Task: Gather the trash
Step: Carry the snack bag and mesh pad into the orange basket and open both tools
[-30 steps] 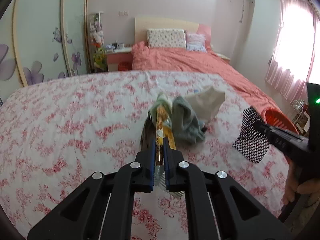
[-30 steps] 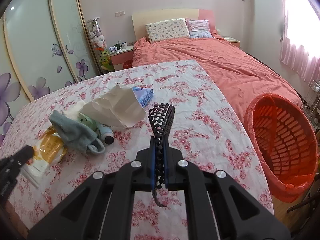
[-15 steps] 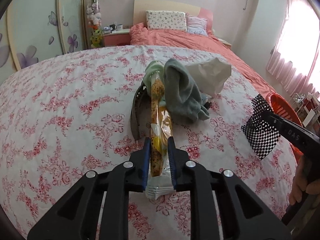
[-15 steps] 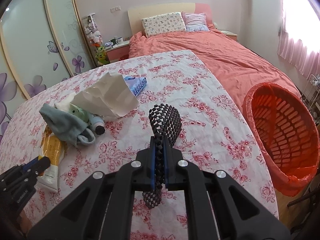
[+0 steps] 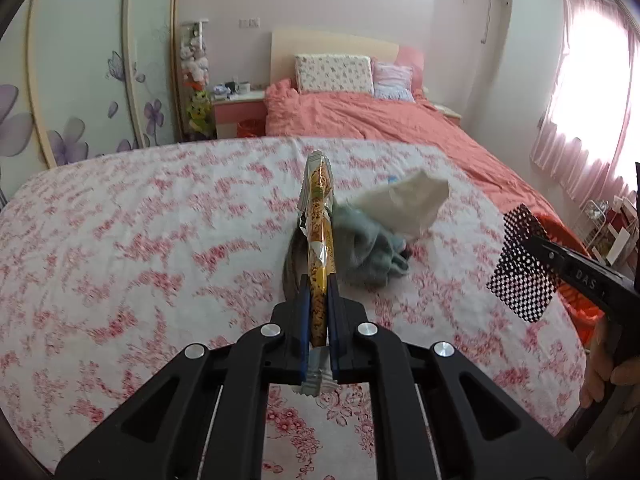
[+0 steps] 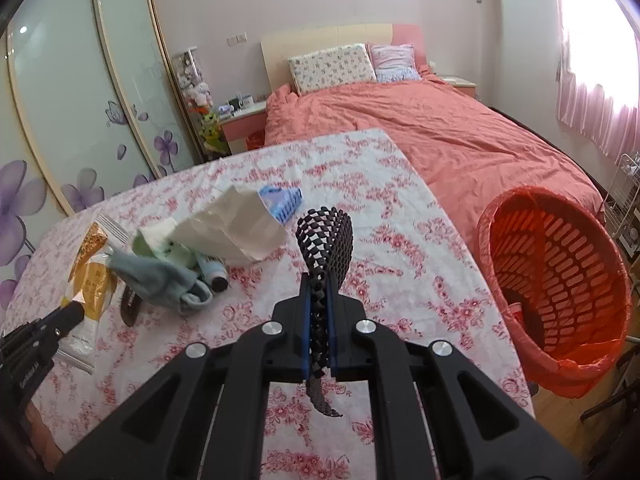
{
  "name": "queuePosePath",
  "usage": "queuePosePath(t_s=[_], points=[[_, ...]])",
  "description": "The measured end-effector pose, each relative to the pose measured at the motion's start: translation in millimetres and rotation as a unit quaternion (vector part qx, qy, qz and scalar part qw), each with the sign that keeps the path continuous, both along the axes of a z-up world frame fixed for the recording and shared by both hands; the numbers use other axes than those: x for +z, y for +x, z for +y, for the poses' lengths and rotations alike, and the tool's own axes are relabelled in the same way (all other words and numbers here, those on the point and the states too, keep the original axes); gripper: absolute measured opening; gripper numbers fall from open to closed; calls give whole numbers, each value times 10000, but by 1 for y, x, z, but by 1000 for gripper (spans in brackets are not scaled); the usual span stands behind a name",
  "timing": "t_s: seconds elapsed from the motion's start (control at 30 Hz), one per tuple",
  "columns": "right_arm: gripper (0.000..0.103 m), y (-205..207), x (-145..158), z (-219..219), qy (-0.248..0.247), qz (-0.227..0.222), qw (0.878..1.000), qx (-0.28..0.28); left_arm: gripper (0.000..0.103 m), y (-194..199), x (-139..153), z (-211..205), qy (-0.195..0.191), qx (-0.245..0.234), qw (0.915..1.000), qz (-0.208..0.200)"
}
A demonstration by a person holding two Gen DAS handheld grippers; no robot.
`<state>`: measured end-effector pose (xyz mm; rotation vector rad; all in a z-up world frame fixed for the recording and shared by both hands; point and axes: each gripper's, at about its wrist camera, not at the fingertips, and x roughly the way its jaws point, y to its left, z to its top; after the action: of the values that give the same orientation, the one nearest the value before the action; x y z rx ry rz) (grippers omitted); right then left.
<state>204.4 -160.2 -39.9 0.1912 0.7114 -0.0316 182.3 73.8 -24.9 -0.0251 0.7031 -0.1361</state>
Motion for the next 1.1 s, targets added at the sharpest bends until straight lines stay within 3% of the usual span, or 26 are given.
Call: queuePosePath(t_s=[0.43, 0.8, 1.1], points=[[8, -33, 48, -28, 87, -584, 9981, -146, 8, 3, 47, -32, -73, -211, 9986, -476], [8, -65, 71, -77, 6, -998, 9927, -684, 8, 9, 53, -108, -325, -1008, 9931, -513], [8, -81, 74, -143, 152, -1168, 9837, -1362, 8, 17, 47, -184, -576, -1879, 9797, -392]])
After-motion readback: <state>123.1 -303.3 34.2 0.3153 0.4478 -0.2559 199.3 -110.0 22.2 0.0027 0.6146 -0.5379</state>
